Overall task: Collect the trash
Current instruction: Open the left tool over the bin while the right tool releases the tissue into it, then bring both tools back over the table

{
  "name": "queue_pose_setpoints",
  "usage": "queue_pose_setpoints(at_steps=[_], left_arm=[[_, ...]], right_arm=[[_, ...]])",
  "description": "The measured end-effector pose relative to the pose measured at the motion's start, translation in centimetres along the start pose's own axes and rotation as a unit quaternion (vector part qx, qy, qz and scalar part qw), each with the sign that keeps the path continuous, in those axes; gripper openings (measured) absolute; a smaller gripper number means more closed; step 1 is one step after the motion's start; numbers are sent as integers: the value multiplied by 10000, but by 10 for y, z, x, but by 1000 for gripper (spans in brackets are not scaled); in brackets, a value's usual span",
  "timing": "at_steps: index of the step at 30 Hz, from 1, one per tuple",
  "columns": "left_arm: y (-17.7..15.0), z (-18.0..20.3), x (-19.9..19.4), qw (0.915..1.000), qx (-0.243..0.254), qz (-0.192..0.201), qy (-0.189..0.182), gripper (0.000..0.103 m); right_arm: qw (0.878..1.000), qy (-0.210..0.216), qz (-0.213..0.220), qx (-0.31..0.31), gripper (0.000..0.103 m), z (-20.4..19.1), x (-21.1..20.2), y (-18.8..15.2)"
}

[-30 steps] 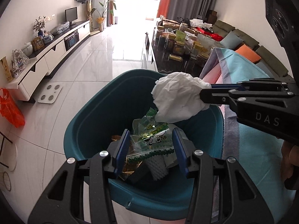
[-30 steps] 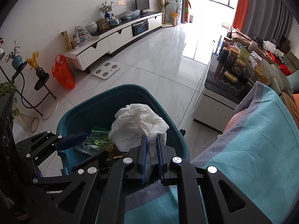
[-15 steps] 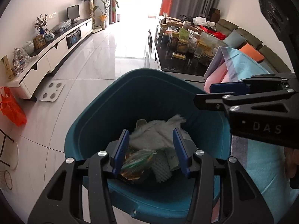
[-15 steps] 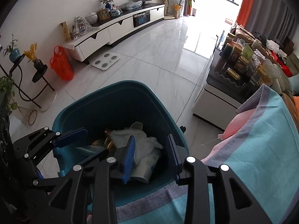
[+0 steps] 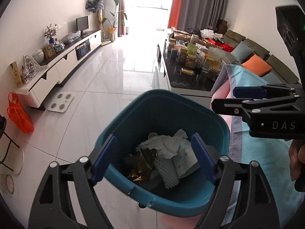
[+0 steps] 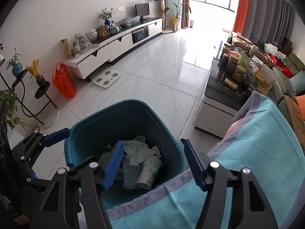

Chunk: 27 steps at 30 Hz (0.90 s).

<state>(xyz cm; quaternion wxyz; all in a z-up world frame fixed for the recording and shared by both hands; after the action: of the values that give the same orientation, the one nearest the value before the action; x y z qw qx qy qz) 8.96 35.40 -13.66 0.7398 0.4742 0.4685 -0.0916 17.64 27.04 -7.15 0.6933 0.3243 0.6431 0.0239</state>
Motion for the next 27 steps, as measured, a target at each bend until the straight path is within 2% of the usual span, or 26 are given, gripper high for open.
queue_pose_setpoints(at_steps=[5, 10, 18, 24, 27], left_arm=[[0, -3, -23, 9998, -47, 199, 62, 95], [-1, -3, -50, 9992, -57, 398, 60, 97], [2, 6, -99, 9969, -50, 780, 6, 98], [2, 30, -146, 9908, 151, 1348, -27, 98], [1, 47, -166, 9869, 258, 1583, -168, 98]], right_arm=[[9997, 29, 244, 69, 85, 2, -17, -3], [9988, -54, 480, 120, 95, 5, -34, -11], [9951, -226, 951, 152, 96, 7, -73, -34], [9875, -356, 1491, 365, 96, 15, -120, -74], [9826, -454, 1715, 542, 96, 26, -141, -96]])
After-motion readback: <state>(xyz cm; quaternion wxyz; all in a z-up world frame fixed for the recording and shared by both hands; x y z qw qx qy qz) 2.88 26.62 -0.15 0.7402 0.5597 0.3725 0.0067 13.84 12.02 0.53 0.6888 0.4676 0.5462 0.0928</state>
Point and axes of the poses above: each gripper's, at about its wrist camera, not at the fingertips, and x roughly the way its jaws point, z to its right, y to its top, the point moved 3 cm from there along x, roughly the way its jaws point, and after that the axes turned 7 degrees about -z, right-handed, at the moved point
